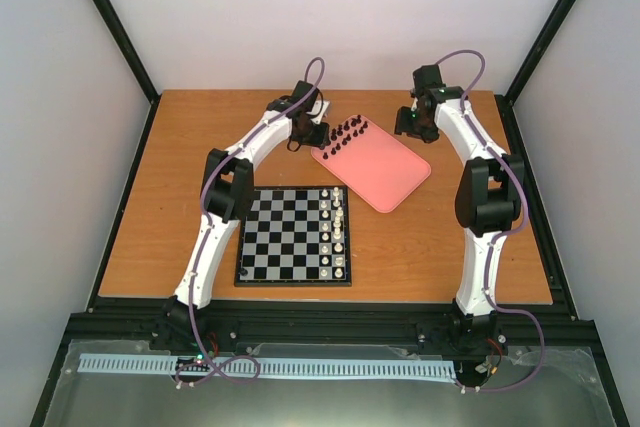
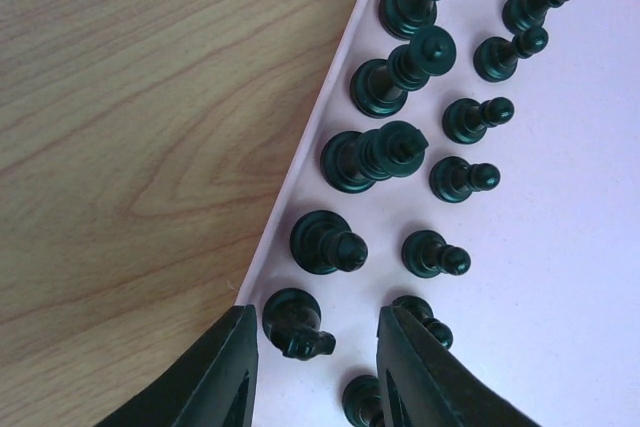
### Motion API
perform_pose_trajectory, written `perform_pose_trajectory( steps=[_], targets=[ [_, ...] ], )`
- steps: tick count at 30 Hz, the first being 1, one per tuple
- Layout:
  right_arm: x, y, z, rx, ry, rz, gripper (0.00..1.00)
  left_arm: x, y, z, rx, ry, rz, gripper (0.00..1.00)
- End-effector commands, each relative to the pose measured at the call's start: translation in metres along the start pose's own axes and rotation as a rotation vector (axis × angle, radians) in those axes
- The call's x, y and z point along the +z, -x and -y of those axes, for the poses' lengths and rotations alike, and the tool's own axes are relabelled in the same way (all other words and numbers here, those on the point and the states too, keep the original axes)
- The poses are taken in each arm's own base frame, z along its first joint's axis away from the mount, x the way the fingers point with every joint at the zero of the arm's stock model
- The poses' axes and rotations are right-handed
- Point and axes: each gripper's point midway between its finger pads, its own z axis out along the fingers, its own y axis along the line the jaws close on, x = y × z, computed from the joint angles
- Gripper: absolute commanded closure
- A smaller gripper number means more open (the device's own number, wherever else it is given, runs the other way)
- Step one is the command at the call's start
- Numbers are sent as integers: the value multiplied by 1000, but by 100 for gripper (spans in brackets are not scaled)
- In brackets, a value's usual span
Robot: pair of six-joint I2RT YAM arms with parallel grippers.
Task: Set up the chess pieces on the board
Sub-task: Pick up the chess piece from the storage box.
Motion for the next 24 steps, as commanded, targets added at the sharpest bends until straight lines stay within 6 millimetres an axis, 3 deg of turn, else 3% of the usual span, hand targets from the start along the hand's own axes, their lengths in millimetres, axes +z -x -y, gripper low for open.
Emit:
perform_pose_trajectory(
  steps=[1, 14, 24],
  targets=[
    [9, -2, 7, -1, -22, -19, 33, 0, 10, 5, 6, -2, 31, 64],
    [9, -2, 8, 0, -24, -21, 33, 6, 4, 2, -4, 2, 12, 68],
    [9, -3, 9, -2, -26, -23, 33, 10, 3, 0, -12, 10, 9, 79]
  ],
)
